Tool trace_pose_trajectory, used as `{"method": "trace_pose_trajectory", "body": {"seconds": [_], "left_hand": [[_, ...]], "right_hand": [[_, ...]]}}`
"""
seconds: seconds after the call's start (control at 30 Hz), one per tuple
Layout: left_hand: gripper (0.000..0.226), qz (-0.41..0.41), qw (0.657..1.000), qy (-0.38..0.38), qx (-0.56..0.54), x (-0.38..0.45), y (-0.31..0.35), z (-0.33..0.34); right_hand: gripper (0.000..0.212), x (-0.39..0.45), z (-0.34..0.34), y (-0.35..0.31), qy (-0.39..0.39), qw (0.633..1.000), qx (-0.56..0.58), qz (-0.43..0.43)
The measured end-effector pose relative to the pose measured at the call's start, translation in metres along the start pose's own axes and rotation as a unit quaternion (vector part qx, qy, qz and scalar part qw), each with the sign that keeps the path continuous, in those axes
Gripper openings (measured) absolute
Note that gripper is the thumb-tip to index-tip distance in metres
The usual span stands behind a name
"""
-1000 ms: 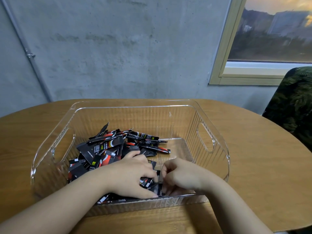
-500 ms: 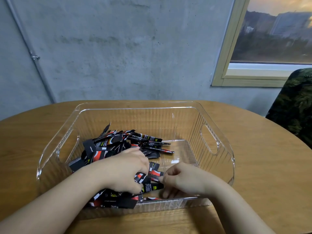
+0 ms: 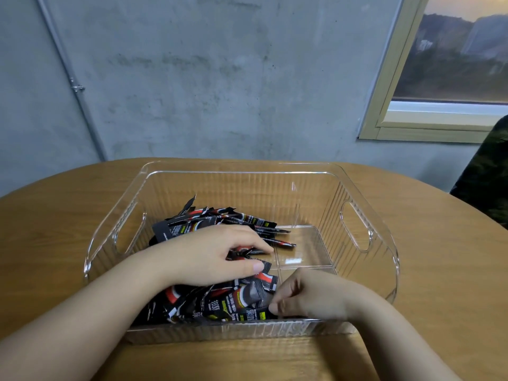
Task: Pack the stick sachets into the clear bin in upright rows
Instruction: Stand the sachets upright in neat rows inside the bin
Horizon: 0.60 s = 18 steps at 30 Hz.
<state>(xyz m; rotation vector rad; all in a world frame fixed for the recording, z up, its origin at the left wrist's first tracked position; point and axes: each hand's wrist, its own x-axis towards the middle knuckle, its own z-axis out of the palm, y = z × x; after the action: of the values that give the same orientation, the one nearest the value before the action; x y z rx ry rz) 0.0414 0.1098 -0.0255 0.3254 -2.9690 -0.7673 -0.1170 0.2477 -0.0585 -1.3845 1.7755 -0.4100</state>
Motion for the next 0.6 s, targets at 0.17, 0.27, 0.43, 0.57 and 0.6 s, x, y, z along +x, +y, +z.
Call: {"method": "trace_pose_trajectory", "body": {"seconds": [0.17, 0.27, 0.43, 0.57, 0.6], "left_hand": [[0.038, -0.012, 0.998, -0.06, -0.011, -0.026, -0.003, -0.007], [0.042, -0.016, 0.995, -0.095, -0.013, -0.037, -0.007, 0.004], [0.045, -0.016, 0.994, -0.081, -0.07, -0.046, -0.007, 0.003], [0.014, -0.038, 0.997, -0.071, -0.014, -0.049, -0.015, 0.007], [0.016, -0.038, 0.997, -0.068, 0.011, -0.048, -0.017, 0.009]], "right_hand": [[0.013, -0.002, -0.001, -0.005, 0.003, 0.999, 0.038, -0.004], [0.019, -0.001, 0.0, -0.005, 0.01, 0.995, 0.095, 0.015], [0.021, -0.001, 0.002, -0.004, 0.029, 0.994, 0.102, 0.034], [0.019, -0.001, 0.0, -0.001, 0.041, 0.998, -0.005, 0.041], [0.02, -0.001, 0.0, -0.002, 0.041, 0.998, -0.038, 0.04]]}}
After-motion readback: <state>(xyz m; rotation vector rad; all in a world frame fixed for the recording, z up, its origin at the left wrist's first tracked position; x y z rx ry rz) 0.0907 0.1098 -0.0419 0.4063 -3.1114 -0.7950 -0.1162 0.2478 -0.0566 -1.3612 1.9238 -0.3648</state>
